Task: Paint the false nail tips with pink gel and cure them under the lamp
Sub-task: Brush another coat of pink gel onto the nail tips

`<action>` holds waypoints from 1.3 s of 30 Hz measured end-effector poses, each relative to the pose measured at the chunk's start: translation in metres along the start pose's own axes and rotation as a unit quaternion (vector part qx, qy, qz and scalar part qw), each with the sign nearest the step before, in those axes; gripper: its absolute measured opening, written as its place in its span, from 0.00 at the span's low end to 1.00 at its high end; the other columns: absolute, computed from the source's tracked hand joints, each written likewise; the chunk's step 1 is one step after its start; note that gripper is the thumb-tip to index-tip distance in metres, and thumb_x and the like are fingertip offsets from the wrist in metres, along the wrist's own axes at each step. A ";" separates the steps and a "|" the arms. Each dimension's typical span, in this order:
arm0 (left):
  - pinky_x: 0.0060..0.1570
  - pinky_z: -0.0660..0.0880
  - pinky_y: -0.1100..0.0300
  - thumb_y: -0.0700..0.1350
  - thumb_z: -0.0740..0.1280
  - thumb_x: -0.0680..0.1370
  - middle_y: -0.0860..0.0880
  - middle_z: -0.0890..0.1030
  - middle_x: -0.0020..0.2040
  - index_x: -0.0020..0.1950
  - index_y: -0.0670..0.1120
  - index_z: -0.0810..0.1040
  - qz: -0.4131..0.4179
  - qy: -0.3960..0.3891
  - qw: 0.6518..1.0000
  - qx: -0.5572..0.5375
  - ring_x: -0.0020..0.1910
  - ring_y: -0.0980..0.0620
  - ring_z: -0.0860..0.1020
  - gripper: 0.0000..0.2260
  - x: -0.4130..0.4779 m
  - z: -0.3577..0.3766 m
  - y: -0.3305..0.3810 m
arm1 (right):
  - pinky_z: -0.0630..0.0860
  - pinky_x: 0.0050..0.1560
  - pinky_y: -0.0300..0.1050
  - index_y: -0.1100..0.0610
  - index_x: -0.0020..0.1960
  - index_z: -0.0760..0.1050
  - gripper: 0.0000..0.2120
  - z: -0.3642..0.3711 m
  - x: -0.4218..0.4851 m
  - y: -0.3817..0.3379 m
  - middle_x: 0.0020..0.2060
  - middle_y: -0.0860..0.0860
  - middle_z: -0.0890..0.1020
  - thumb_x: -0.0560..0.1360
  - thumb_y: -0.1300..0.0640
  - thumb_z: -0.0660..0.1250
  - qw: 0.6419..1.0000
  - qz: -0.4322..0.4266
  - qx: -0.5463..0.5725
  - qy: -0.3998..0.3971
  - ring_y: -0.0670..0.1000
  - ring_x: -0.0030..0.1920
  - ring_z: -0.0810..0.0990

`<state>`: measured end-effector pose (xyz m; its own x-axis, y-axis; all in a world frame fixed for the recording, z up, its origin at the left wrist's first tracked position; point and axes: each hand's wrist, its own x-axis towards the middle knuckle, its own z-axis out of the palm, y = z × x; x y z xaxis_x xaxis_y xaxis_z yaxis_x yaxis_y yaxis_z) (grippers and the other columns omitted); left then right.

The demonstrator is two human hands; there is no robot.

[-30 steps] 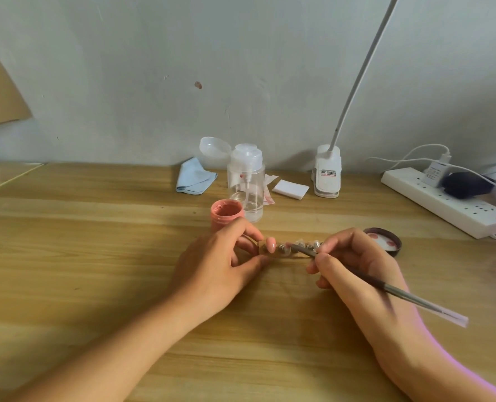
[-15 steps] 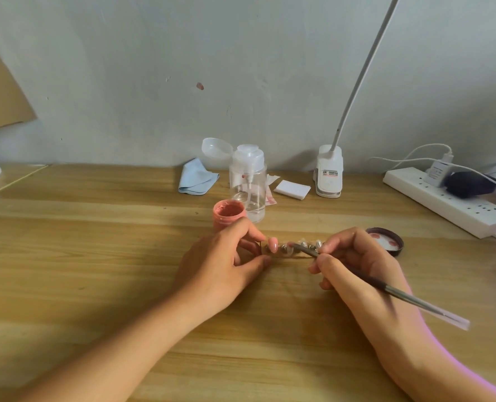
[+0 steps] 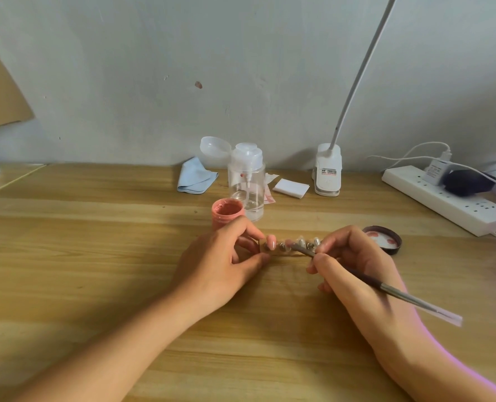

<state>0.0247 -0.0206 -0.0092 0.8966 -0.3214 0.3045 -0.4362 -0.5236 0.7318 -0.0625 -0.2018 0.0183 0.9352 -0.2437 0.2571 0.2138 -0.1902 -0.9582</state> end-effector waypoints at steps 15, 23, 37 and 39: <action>0.34 0.70 0.58 0.51 0.75 0.72 0.66 0.80 0.39 0.48 0.60 0.77 0.000 -0.001 1.000 -0.003 0.25 0.61 0.71 0.10 0.001 0.001 -0.004 | 0.76 0.33 0.42 0.59 0.44 0.73 0.04 -0.001 0.004 0.009 0.34 0.54 0.83 0.78 0.63 0.64 0.998 0.005 0.058 0.034 0.46 0.27 0.74; 0.33 0.66 0.61 0.50 0.75 0.72 0.67 0.80 0.40 0.49 0.59 0.78 -0.009 0.000 1.000 -0.004 0.24 0.61 0.70 0.09 0.002 0.001 -0.003 | 0.76 0.33 0.41 0.59 0.45 0.72 0.04 -0.001 0.003 0.008 0.36 0.55 0.85 0.79 0.62 0.63 0.999 0.005 0.045 0.006 0.45 0.28 0.74; 0.33 0.67 0.60 0.51 0.75 0.73 0.70 0.78 0.37 0.48 0.59 0.77 -0.010 -0.004 1.000 -0.002 0.24 0.61 0.70 0.09 0.001 0.000 -0.001 | 0.75 0.31 0.38 0.59 0.44 0.72 0.05 -0.001 0.003 0.008 0.35 0.56 0.85 0.79 0.63 0.63 0.999 0.010 0.045 0.000 0.46 0.27 0.73; 0.33 0.67 0.60 0.51 0.75 0.72 0.69 0.79 0.38 0.48 0.59 0.78 -0.011 -0.004 1.000 -0.002 0.24 0.61 0.70 0.09 0.001 0.000 -0.001 | 0.75 0.31 0.39 0.59 0.44 0.72 0.05 -0.001 0.003 0.008 0.34 0.56 0.85 0.78 0.63 0.63 0.999 0.010 0.050 0.010 0.46 0.26 0.73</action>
<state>0.0261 -0.0202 -0.0097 0.9054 -0.3163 0.2832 -0.4160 -0.5276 0.7407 -0.0584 -0.2052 0.0111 0.9336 -0.2662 0.2397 0.2234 -0.0903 -0.9705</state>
